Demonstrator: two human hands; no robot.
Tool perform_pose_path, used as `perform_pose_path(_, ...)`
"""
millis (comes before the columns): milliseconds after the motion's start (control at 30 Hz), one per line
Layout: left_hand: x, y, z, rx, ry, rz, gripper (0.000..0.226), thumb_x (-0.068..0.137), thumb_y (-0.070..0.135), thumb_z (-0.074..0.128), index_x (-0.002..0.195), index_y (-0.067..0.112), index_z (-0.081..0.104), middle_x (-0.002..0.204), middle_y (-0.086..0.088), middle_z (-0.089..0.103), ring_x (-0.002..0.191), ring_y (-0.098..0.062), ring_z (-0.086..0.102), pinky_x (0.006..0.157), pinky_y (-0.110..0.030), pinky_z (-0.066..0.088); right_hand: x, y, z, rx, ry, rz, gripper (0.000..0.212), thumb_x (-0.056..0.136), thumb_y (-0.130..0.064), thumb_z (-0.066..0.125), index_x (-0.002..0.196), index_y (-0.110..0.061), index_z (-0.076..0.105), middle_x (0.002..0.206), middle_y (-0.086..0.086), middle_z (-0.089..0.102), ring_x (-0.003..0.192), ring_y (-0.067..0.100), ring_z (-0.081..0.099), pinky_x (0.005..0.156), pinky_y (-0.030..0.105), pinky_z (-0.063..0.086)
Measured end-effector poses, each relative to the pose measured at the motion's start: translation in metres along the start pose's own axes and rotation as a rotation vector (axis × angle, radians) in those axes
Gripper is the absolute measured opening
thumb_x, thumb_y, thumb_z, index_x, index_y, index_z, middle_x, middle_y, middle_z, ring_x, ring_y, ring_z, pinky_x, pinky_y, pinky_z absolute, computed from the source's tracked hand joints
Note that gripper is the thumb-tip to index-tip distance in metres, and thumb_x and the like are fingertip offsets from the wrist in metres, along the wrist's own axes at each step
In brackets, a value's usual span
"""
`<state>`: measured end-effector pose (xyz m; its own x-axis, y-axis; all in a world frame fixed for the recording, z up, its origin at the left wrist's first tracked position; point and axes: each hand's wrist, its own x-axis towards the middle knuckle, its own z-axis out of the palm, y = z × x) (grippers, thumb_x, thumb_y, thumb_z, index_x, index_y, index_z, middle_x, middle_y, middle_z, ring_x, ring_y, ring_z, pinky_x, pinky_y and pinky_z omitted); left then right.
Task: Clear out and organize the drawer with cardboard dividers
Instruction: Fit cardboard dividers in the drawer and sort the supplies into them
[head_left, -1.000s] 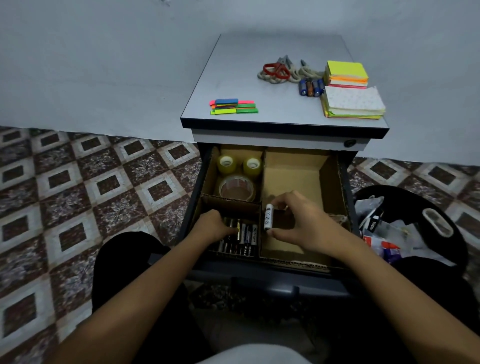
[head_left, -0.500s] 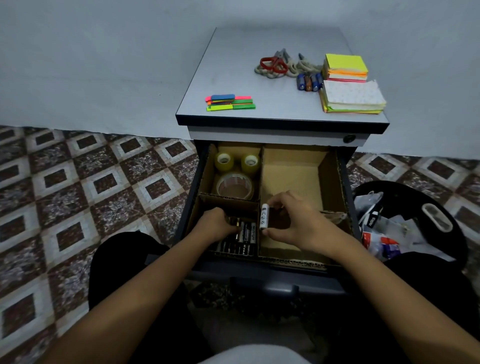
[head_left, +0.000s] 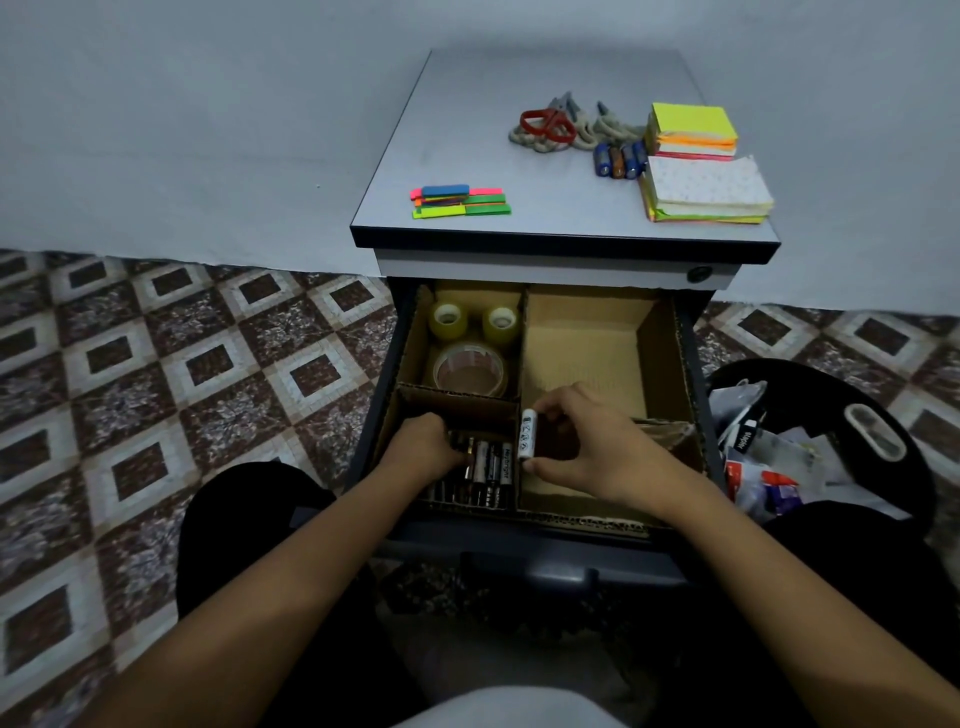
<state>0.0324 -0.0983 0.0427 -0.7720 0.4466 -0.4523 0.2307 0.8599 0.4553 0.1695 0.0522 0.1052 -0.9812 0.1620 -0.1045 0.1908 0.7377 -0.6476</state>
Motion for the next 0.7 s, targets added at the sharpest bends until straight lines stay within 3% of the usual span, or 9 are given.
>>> perform_pose_path(133, -0.003, 0.003, -0.002, 0.013, -0.001, 0.021, 0.025, 0.083, 0.023, 0.070, 0.092, 0.000, 0.064, 0.094, -0.016, 0.066, 0.088, -0.026, 0.062, 0.066, -0.028, 0.042, -0.001, -0.001, 0.001, 0.027, -0.006, 0.007, 0.048, 0.076, -0.035, 0.074, 0.117, -0.027, 0.049, 0.110, -0.010, 0.047, 0.102, 0.004, 0.046, 0.089, 0.019, 0.041)
perform_pose_path(300, -0.020, 0.005, -0.020, -0.049, 0.037, 0.141, 0.020, 0.090, 0.033, 0.060, 0.091, 0.014, 0.061, 0.083, -0.002, 0.060, 0.074, -0.015, 0.058, 0.062, -0.026, 0.044, 0.002, -0.002, 0.000, 0.006, -0.001, -0.004, 0.050, 0.076, -0.034, 0.074, 0.119, -0.025, 0.049, 0.109, -0.010, 0.047, 0.101, 0.005, 0.046, 0.086, 0.017, 0.040)
perform_pose_path(433, -0.044, -0.005, -0.041, -0.153, 0.315, 0.361, 0.011, 0.093, 0.026, 0.055, 0.094, 0.019, 0.064, 0.083, 0.005, 0.061, 0.074, -0.008, 0.057, 0.061, -0.018, 0.043, 0.009, -0.010, 0.002, -0.012, -0.004, -0.037, 0.048, 0.078, -0.032, 0.072, 0.119, -0.022, 0.049, 0.109, -0.009, 0.049, 0.100, 0.006, 0.047, 0.085, 0.018, 0.042)
perform_pose_path(567, -0.037, -0.032, -0.051, -0.083, 0.657, 0.508, 0.016, 0.093, 0.013, 0.054, 0.103, 0.005, 0.065, 0.098, -0.007, 0.060, 0.092, -0.018, 0.055, 0.077, -0.025, 0.040, 0.019, -0.023, 0.013, 0.043, -0.028, -0.092, 0.047, 0.079, -0.028, 0.072, 0.119, -0.021, 0.049, 0.106, -0.007, 0.051, 0.096, 0.006, 0.050, 0.082, 0.018, 0.046)
perform_pose_path(633, -0.025, -0.043, -0.049, -0.072, 0.663, 0.452, 0.027, 0.094, 0.015, 0.051, 0.116, 0.002, 0.061, 0.114, -0.014, 0.058, 0.108, -0.028, 0.053, 0.088, -0.028, 0.039, 0.025, -0.033, 0.022, 0.060, -0.056, -0.110, 0.047, 0.080, -0.026, 0.072, 0.120, -0.019, 0.048, 0.103, -0.008, 0.050, 0.092, 0.005, 0.050, 0.077, 0.017, 0.046)
perform_pose_path(700, -0.018, -0.043, -0.047, -0.148, 0.580, 0.355, 0.038, 0.098, 0.018, 0.046, 0.133, 0.005, 0.048, 0.134, -0.014, 0.048, 0.126, -0.028, 0.043, 0.098, -0.028, 0.033, 0.034, -0.042, 0.034, 0.063, -0.083, -0.112, 0.047, 0.079, -0.024, 0.072, 0.119, -0.017, 0.048, 0.098, -0.008, 0.050, 0.087, 0.005, 0.051, 0.074, 0.019, 0.047)
